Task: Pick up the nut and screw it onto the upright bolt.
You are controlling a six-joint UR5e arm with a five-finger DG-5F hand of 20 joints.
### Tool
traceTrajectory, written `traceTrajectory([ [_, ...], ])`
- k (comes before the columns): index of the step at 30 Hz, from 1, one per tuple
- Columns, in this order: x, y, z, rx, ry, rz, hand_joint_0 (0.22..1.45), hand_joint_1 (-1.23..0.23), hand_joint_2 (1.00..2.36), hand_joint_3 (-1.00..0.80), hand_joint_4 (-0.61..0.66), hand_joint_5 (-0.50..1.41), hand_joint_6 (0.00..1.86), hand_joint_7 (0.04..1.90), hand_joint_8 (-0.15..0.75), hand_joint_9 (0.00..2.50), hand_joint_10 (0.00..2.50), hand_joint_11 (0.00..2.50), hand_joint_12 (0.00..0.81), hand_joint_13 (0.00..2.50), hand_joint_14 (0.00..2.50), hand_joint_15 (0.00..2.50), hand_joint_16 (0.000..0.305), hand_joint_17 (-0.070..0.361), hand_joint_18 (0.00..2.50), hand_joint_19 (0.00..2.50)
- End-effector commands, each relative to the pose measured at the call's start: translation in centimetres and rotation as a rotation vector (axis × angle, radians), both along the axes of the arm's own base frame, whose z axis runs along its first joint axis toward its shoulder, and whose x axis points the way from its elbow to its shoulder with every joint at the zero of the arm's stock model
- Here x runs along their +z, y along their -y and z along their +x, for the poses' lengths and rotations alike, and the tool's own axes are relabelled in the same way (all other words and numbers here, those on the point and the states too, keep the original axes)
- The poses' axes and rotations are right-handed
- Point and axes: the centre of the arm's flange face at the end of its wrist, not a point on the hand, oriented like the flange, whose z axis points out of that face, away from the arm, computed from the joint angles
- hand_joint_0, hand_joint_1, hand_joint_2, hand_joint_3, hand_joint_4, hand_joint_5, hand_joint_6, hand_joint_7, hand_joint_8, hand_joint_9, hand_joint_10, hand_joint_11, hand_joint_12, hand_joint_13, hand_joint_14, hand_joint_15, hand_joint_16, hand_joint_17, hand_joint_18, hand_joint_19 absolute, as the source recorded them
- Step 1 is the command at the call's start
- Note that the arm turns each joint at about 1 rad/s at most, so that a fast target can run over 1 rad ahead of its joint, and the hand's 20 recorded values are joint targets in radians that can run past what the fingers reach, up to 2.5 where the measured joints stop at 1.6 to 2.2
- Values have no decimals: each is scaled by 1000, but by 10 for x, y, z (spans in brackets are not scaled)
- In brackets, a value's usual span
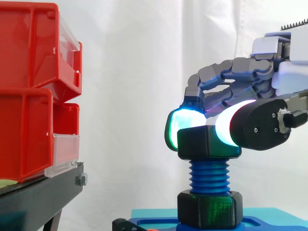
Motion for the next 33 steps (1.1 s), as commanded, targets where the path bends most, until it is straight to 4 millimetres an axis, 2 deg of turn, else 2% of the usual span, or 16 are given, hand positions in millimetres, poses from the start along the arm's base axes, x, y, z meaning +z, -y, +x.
traceTrajectory([
  [1, 0, 4, 0, 6, 1, -2, 582, -586, 1000, -500, 284, -155, 605, 1145, 289, 503, 0, 0, 314, 354, 0, 0, 31, 70, 65, 0],
  [5, 0, 5, 1, 10, -1, -5, 578, -596, 1000, -500, 283, -155, 603, 1148, 288, 502, 0, 0, 315, 355, 0, 0, 31, 71, 67, 0],
  [12, -1, 11, 0, 4, -8, -8, 534, -712, 1000, -500, 278, -154, 536, 1235, 282, 473, 0, 0, 329, 328, 0, 0, 34, 77, 32, 0],
  [16, -1, 11, 0, 6, -9, -9, 526, -755, 1000, -500, 281, -155, 543, 1225, 280, 461, 0, 0, 333, 321, 0, 0, 35, 78, 25, 0],
  [21, -14, 11, -5, 12, -12, -10, 507, -766, 1000, -500, 285, -154, 509, 1257, 282, 450, 0, 0, 339, 310, 0, 0, 37, 83, 14, 0],
  [30, -12, 8, -4, 13, 7, -17, 455, -742, 1000, -500, 320, -184, 503, 1047, 292, 425, 0, 0, 366, 288, 0, 0, 42, 95, 0, 0],
  [33, -11, 7, -3, 15, 12, -20, 421, -724, 1000, -500, 295, -207, 503, 898, 299, 391, 0, 0, 385, 253, 0, 0, 47, 105, 0, 0],
])
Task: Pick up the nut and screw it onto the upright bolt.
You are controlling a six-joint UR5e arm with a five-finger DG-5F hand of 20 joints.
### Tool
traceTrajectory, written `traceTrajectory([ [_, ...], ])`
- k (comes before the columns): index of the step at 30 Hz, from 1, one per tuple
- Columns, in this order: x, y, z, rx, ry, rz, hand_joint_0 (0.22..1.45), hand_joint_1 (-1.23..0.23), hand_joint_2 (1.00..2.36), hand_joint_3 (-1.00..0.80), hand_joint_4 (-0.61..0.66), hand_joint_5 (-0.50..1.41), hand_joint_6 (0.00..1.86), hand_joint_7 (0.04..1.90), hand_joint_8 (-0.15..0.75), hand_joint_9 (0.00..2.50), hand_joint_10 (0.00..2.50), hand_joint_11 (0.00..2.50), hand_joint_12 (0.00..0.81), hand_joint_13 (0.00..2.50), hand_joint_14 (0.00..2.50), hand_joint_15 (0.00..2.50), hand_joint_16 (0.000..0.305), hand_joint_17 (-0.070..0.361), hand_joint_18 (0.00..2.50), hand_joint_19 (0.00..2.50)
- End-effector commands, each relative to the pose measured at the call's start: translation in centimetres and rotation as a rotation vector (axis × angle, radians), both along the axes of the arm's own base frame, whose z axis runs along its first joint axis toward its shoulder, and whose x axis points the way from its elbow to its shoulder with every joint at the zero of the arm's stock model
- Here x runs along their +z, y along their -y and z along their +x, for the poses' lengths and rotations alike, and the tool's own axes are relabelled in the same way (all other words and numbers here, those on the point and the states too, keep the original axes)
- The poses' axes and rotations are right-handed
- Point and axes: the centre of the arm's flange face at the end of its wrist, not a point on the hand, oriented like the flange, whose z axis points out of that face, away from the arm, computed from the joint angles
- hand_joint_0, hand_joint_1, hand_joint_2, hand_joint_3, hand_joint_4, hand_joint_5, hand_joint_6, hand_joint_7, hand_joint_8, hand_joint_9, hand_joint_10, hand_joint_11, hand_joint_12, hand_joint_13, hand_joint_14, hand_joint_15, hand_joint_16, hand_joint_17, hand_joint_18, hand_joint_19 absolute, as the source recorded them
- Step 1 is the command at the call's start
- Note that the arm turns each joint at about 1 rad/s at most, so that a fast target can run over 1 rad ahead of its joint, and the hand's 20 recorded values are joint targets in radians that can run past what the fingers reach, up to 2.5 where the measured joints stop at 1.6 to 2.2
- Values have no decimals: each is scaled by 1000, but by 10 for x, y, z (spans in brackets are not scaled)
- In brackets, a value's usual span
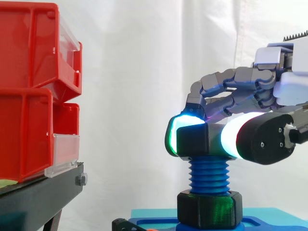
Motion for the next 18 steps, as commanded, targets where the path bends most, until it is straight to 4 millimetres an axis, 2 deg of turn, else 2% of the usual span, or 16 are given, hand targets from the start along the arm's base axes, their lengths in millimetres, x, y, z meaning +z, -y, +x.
traceTrajectory([
  [1, 0, -1, 0, 4, 3, -5, 409, -713, 1000, -500, 280, -217, 502, 844, 301, 370, 0, 0, 396, 234, 0, 0, 49, 110, 0, 0],
  [7, 0, -1, 0, 6, 2, -10, 354, -610, 1000, -500, 241, -244, 501, 663, 295, 238, 0, 0, 436, 148, 0, 0, 58, 131, 0, 0],
  [8, 0, 0, 0, 6, 1, -11, 347, -556, 1000, -500, 221, -253, 501, 652, 287, 182, 0, 0, 437, 96, 0, 0, 59, 133, 0, 0],
  [12, 1, 1, 1, 18, 1, -13, 343, -493, 1000, -500, 203, -262, 501, 641, 273, 105, 0, 0, 434, 38, 0, 0, 60, 136, 0, 0],
  [18, 1, 0, 1, 27, 6, -13, 340, -449, 1000, -500, 195, -265, 501, 640, 273, 85, 0, 0, 436, 16, 0, 0, 61, 137, 0, 0],
])
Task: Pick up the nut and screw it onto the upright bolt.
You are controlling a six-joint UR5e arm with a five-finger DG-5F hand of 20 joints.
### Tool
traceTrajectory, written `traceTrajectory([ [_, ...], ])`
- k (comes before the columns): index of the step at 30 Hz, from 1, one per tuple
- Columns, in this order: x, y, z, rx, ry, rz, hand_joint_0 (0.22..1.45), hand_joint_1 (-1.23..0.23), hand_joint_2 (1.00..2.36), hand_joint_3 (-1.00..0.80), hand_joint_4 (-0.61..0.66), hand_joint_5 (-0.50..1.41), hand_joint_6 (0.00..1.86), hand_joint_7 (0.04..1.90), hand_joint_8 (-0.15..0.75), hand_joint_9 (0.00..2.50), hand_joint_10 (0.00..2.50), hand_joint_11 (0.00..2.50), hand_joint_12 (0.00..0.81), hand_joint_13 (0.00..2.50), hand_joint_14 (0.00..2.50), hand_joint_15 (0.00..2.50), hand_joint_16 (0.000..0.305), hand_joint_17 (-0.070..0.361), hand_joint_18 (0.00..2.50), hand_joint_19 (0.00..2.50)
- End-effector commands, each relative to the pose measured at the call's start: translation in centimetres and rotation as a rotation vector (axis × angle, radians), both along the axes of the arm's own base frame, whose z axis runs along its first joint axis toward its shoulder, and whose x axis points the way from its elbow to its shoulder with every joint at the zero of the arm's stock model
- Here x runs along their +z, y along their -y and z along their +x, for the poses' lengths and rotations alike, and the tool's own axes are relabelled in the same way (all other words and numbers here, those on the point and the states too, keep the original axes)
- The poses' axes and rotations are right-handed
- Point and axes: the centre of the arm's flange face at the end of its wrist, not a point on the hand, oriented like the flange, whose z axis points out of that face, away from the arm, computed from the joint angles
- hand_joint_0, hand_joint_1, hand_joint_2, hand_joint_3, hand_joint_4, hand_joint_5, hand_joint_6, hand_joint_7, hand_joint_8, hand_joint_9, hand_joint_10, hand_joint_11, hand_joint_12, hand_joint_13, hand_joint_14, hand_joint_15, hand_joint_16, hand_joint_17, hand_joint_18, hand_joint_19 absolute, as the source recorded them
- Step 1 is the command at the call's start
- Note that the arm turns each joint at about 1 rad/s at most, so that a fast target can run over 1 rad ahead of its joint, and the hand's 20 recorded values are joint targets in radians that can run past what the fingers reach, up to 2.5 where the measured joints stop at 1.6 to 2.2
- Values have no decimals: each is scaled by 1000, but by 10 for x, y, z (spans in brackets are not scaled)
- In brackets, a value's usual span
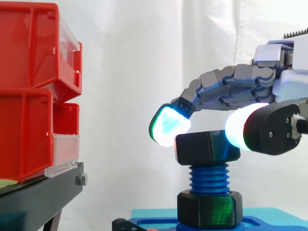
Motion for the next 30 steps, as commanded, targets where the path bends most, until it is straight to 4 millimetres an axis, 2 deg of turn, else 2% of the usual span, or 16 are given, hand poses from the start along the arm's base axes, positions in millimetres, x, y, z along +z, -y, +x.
traceTrajectory([
  [1, 0, 0, 0, 2, 1, -1, 339, -423, 1000, -500, 196, -265, 501, 644, 273, 81, 0, 0, 438, 15, 0, 0, 61, 137, 0, 0],
  [4, 4, 0, 2, 1, 6, 2, 344, -343, 1000, -500, 200, -263, 501, 647, 273, 81, 0, 0, 437, 13, 0, 0, 61, 137, 0, 0],
  [7, 10, -3, 5, 4, 14, 4, 357, -120, 1000, -500, 183, -246, 501, 637, 272, 83, 0, 0, 436, 2, 0, 0, 60, 136, 0, 0],
  [11, 12, -11, 6, 24, 24, -4, 371, 22, 1000, -500, 165, -238, 501, 634, 264, 81, 0, 0, 428, 0, 0, 0, 59, 133, 0, 0],
  [18, 16, -25, 8, 31, 56, -16, 404, 93, 1000, -500, 148, -212, 502, 698, 248, 78, 0, 0, 411, 0, 0, 0, 55, 125, 0, 0],
  [23, 16, -34, 7, 42, 56, -14, 428, 63, 1000, -500, 155, -187, 502, 723, 262, 184, 0, 0, 401, 80, 0, 0, 52, 117, 0, 0],
  [30, 14, -45, 5, 48, 46, -8, 449, 55, 1000, -500, 155, -173, 502, 760, 258, 206, 0, 0, 388, 104, 0, 0, 50, 112, 0, 0],
])
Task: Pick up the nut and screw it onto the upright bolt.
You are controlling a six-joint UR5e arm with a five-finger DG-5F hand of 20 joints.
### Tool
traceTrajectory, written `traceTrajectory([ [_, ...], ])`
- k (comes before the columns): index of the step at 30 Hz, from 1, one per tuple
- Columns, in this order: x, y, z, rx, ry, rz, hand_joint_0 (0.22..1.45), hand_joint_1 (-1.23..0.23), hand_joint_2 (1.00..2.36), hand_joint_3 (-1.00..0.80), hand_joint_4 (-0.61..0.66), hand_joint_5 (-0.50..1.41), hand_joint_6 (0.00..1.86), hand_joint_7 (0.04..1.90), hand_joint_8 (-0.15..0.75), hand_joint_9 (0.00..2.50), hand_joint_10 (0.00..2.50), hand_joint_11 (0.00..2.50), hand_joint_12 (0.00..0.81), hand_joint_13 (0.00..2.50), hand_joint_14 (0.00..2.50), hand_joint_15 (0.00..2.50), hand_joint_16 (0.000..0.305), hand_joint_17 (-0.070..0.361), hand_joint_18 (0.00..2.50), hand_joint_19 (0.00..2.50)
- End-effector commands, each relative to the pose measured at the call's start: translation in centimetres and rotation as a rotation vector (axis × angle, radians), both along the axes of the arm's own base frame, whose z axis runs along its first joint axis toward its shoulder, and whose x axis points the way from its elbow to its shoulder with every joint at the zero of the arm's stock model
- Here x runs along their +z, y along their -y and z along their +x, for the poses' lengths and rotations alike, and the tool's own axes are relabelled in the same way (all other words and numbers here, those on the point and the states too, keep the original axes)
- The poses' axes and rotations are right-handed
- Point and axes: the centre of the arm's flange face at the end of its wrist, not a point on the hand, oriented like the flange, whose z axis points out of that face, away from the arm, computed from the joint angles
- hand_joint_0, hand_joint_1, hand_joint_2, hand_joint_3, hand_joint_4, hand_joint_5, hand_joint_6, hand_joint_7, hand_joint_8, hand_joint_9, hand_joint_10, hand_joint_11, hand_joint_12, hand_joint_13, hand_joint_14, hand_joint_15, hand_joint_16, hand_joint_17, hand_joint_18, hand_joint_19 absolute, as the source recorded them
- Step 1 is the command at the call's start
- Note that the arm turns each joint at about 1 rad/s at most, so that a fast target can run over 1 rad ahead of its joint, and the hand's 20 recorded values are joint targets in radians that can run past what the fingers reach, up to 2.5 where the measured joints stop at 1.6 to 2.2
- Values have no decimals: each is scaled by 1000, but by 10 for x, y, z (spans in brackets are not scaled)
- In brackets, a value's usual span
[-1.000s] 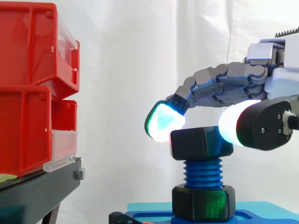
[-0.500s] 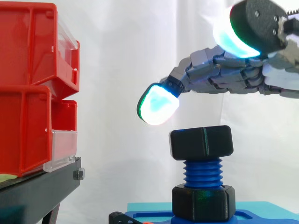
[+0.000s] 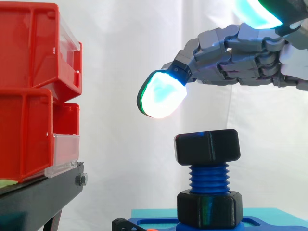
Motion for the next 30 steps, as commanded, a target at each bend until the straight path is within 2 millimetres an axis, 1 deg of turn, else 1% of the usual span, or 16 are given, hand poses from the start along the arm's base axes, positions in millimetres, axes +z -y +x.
traceTrajectory([
  [1, -1, -4, -1, 4, -8, 0, 449, 54, 1000, -500, 157, -172, 502, 763, 260, 211, 0, 0, 388, 109, 0, 0, 49, 111, 0, 0],
  [4, -3, -4, -3, 4, -25, -6, 443, 55, 1000, -500, 176, -161, 503, 813, 262, 219, 0, 0, 389, 116, 0, 0, 50, 112, 0, 0],
  [9, -6, -2, -4, 4, -46, -14, 419, 71, 1000, -500, 190, -151, 502, 818, 271, 223, 0, 0, 400, 112, 0, 0, 52, 116, 0, 0],
  [10, -6, -2, -4, 4, -46, -15, 417, 77, 1000, -500, 204, -148, 503, 846, 272, 222, 0, 0, 402, 110, 0, 0, 52, 117, 0, 0],
  [17, -8, 5, -5, -1, -63, -23, 419, 89, 1000, -500, 225, -139, 503, 910, 272, 220, 0, 0, 402, 106, 0, 0, 52, 117, 0, 0],
  [25, -8, 6, -5, 2, -65, -24, 423, 90, 1000, -500, 240, -133, 503, 968, 275, 245, 0, 0, 398, 111, 0, 0, 51, 115, 0, 0],
  [27, -8, 12, -4, -4, -67, -27, 424, 90, 1000, -500, 241, -130, 503, 990, 276, 252, 0, 0, 396, 117, 0, 0, 51, 114, 0, 0],
  [30, -7, 15, -4, -5, -67, -27, 426, 86, 1000, -500, 240, -128, 503, 1017, 277, 260, 0, 0, 392, 126, 0, 0, 50, 113, 0, 0],
])
